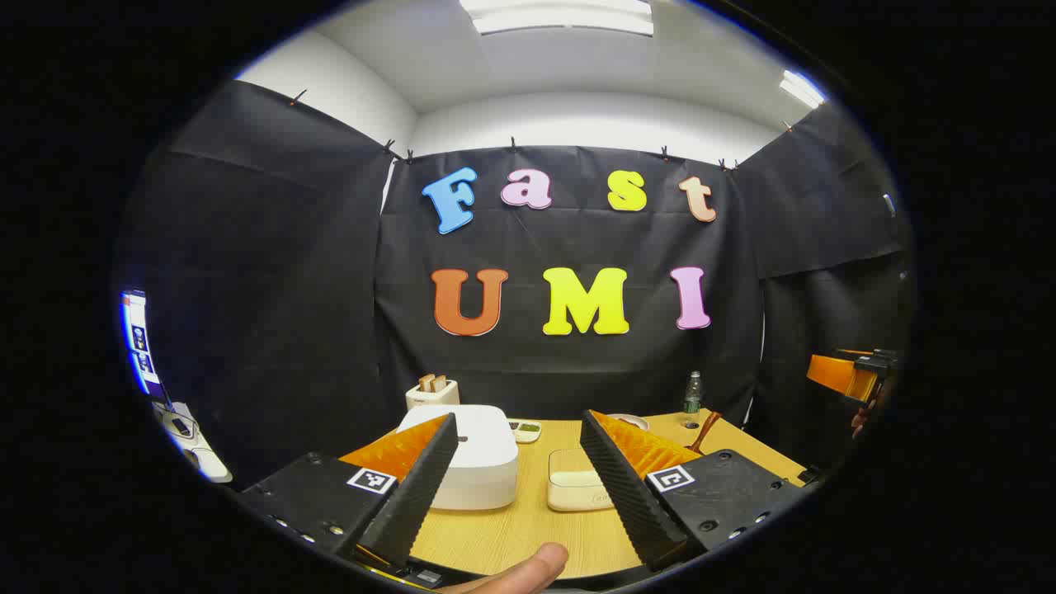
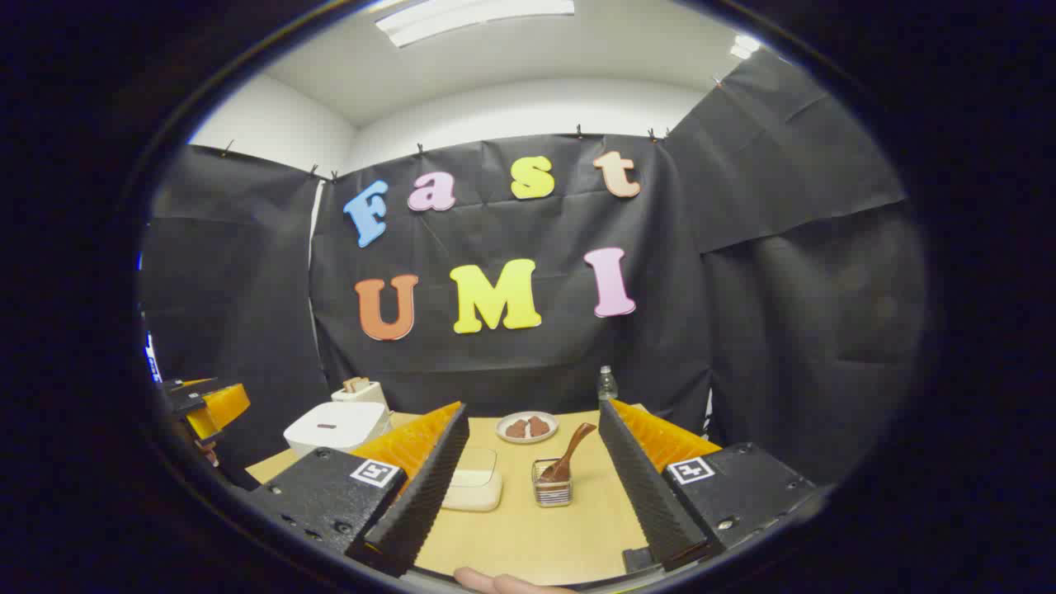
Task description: Close the left gripper, press the button to open the rice cooker; take a wooden spoon from the chopstick holder with the right hand, scoop a spoonful of rice and pour it into the rice cooker, then put the wooden spoon back into the chopstick holder.
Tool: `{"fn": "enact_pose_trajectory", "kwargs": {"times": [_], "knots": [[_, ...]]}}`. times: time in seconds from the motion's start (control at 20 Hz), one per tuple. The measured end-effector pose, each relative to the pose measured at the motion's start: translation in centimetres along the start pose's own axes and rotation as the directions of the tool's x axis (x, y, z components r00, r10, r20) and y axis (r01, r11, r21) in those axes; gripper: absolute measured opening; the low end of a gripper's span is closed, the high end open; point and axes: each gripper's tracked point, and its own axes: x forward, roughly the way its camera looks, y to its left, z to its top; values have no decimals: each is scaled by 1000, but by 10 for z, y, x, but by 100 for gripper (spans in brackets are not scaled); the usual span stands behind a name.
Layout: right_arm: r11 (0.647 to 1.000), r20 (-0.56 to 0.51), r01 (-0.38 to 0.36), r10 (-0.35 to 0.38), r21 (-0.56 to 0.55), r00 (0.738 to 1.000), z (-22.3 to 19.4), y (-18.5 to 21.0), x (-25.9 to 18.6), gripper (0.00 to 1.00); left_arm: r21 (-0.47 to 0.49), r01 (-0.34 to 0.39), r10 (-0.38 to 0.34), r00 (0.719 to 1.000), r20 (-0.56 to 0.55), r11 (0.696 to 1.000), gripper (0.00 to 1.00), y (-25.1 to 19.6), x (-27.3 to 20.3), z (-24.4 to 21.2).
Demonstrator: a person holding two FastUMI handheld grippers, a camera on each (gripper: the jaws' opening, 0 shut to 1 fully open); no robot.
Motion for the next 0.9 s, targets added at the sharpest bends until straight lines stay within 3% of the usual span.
{"fn": "enact_pose_trajectory", "kwargs": {"times": [0.55, 0.9], "knots": [[1000, -20, -8, 8, -5, 1000, -13, 0, 9, 100, -11, 6, -6, 1000, -23, 1000, 95, 11, 14, -19], [1000, 18, -6, 6, 30, 1000, -29, -13, 32, 100, 75, 1, 1, 1000, -27, 997, 93, 17, 41, -31]]}}
